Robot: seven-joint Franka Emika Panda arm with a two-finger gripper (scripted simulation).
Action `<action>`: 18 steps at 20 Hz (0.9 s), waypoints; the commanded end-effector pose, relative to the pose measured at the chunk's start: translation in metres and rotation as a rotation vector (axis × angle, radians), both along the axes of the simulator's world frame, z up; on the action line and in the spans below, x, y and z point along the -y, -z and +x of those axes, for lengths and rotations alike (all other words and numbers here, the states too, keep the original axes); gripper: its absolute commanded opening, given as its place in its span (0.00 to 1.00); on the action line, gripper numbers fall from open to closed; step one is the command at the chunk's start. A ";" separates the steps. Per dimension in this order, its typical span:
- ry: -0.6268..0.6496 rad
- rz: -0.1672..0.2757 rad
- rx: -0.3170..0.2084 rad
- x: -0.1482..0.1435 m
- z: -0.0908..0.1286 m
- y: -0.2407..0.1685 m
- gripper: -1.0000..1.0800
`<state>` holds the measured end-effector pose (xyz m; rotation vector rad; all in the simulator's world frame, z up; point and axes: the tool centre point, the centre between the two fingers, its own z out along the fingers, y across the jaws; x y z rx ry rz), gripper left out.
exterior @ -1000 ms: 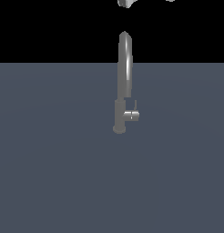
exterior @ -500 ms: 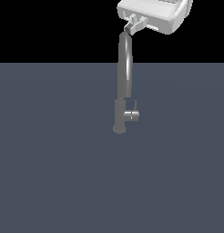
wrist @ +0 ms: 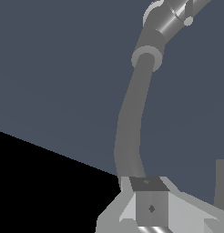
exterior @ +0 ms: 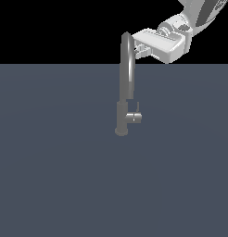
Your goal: Turn on the faucet by rotating a designated handle.
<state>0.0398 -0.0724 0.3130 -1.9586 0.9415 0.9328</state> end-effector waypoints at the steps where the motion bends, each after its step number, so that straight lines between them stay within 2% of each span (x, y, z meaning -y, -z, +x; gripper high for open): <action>1: 0.045 0.047 -0.046 0.006 0.009 0.018 0.00; 12: 0.263 0.261 -0.265 0.024 0.037 0.110 0.00; 18: 0.357 0.350 -0.359 0.026 0.041 0.152 0.00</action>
